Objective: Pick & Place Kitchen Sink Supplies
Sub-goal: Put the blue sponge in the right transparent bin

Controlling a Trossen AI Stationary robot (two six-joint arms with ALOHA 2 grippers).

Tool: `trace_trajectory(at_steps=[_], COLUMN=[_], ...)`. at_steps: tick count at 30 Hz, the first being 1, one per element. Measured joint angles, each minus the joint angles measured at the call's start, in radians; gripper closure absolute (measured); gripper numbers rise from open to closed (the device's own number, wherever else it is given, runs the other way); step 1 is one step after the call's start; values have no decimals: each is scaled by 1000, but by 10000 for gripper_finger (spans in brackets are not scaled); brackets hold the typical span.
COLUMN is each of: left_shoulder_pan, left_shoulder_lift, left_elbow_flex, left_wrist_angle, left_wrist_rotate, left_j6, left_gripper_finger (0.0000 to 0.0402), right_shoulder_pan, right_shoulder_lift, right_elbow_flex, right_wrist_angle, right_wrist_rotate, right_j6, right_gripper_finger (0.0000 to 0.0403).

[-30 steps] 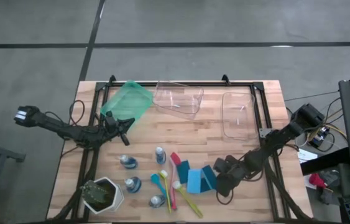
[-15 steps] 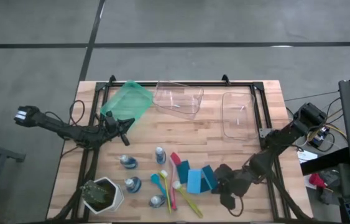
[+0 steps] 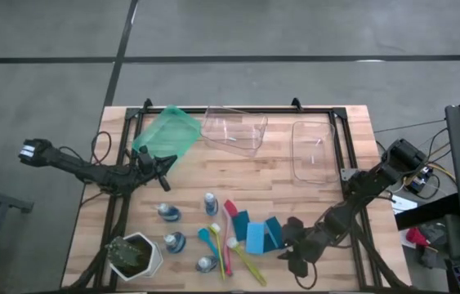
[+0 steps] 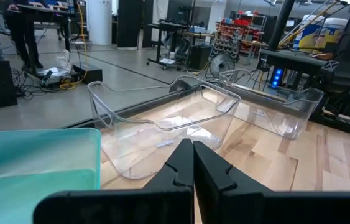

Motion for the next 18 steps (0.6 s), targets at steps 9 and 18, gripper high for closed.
trace_trajectory(at_steps=[9, 18], left_shoulder_pan=[0, 0], left_shoulder_lift=[0, 0], left_elbow_flex=[0, 0], left_wrist_angle=[0, 0], left_wrist_rotate=[0, 0], left_j6=[0, 0], left_gripper_finger=[401, 401], right_shoulder_pan=[1, -1], right_shoulder_lift=[2, 39], right_elbow_flex=[34, 194], right_wrist_angle=[-135, -476], right_wrist_rotate=[-25, 3], right_j6=[133, 186], right_gripper_finger=[226, 227])
